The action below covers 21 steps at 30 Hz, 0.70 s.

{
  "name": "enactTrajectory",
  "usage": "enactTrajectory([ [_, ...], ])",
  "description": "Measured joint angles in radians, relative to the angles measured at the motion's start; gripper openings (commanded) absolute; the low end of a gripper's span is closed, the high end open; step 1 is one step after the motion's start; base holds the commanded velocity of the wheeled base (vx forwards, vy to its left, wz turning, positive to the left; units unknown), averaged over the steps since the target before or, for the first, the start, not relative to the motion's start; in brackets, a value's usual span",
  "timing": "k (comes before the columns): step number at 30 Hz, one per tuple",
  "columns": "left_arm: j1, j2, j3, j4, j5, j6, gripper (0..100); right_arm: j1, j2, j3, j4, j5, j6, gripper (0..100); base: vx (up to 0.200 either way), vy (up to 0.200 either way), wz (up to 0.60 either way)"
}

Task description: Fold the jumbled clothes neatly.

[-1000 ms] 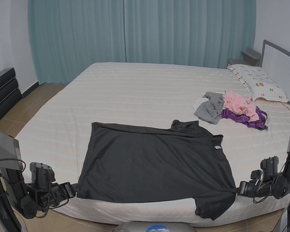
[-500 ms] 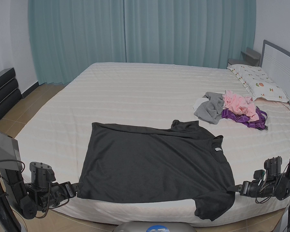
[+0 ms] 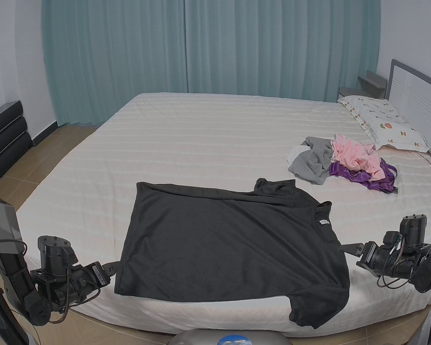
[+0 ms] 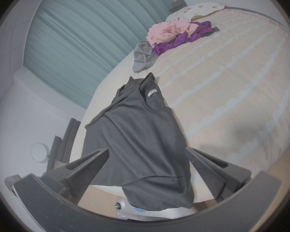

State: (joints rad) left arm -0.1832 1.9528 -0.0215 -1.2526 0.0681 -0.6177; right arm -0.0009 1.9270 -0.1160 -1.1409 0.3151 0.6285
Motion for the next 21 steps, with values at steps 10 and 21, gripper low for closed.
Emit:
enactTrajectory([
  [10, 0.003, -0.010, -0.004, 0.000, -0.005, -0.032, 100, -0.004, -0.044, 0.013, -0.006, 0.001, 0.057, 100, 0.000, 0.200, 0.00],
  [21, 0.000, -0.010, -0.004, 0.000, -0.012, -0.044, 100, -0.006, -0.052, 0.015, -0.007, 0.002, 0.059, 100, 0.000, 0.000, 0.00],
])
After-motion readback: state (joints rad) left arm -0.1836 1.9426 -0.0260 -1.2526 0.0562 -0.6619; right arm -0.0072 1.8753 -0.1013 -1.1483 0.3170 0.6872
